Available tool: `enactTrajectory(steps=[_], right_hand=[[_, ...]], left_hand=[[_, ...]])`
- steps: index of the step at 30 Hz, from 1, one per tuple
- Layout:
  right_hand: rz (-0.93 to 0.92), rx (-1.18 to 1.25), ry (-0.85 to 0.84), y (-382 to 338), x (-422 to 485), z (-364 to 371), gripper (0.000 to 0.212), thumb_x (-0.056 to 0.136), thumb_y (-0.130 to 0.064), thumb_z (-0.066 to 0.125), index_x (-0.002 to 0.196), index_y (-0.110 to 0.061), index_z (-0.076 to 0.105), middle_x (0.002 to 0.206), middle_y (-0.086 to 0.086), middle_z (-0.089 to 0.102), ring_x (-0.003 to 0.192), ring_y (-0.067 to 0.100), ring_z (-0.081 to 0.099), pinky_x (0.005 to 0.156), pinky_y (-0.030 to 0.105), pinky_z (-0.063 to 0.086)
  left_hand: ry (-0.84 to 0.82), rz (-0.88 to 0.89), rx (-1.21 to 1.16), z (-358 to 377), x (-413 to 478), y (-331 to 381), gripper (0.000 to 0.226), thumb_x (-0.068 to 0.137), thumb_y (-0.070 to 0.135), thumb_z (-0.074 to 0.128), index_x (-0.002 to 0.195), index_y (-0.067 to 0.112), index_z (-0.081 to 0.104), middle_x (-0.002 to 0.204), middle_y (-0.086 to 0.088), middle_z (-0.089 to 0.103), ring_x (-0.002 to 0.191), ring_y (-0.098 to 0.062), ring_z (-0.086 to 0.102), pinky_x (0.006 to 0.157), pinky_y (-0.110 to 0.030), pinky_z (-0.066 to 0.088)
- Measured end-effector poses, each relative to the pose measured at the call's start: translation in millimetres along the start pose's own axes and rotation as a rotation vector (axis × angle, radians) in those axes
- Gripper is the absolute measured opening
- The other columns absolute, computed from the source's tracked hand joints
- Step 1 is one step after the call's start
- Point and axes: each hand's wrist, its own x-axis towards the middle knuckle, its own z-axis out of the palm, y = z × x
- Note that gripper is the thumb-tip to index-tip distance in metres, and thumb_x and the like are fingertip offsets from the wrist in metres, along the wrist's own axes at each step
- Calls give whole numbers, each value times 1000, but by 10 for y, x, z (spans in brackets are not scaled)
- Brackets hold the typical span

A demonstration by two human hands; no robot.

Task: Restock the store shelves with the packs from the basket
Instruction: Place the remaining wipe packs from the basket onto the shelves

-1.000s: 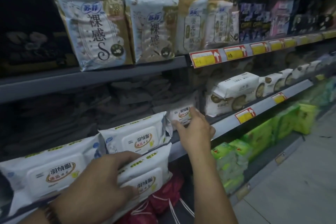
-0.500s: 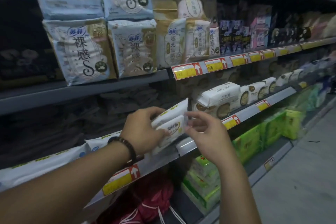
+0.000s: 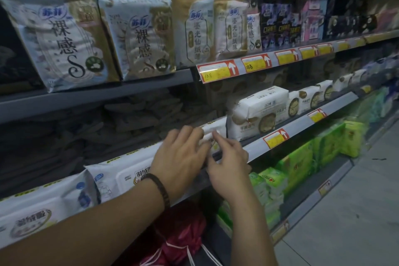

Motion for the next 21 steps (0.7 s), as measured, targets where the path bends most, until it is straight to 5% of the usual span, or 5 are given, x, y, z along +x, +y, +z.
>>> enactTrajectory(steps=[7, 10, 14, 21], right_hand=[[50, -62, -19, 25, -22, -50, 56, 106, -34, 54, 158, -47, 38, 169, -9, 25, 150, 27, 22, 116, 50, 24], [45, -71, -54, 38, -47, -54, 57, 107, -30, 51, 158, -50, 37, 175, -13, 14, 150, 25, 17, 115, 47, 21], [22, -81, -115, 34, -59, 23, 68, 104, -21, 50, 157, -58, 31, 176, -19, 2, 145, 22, 18, 104, 44, 19], [-7, -134, -184, 89, -86, 25, 72, 104, -16, 45, 158, -59, 26, 176, -20, -7, 142, 21, 17, 96, 37, 12]], left_hand=[[-286, 13, -79, 90, -209, 157, 62, 96, 40, 36, 142, 5, 58, 154, -21, 48, 142, -45, 42, 119, -55, 36], [-372, 18, -52, 82, -125, 216, 73, 101, 48, 30, 159, 3, 35, 167, -23, 27, 154, -44, 24, 126, -54, 22], [-490, -5, 106, 40, -152, 314, 82, 103, 56, 16, 164, 6, -7, 171, -19, -15, 158, -42, -13, 127, -59, -1], [-562, -64, 129, 93, -183, 346, 86, 101, 60, 14, 164, 8, -12, 170, -18, -24, 156, -41, -22, 126, -60, -6]])
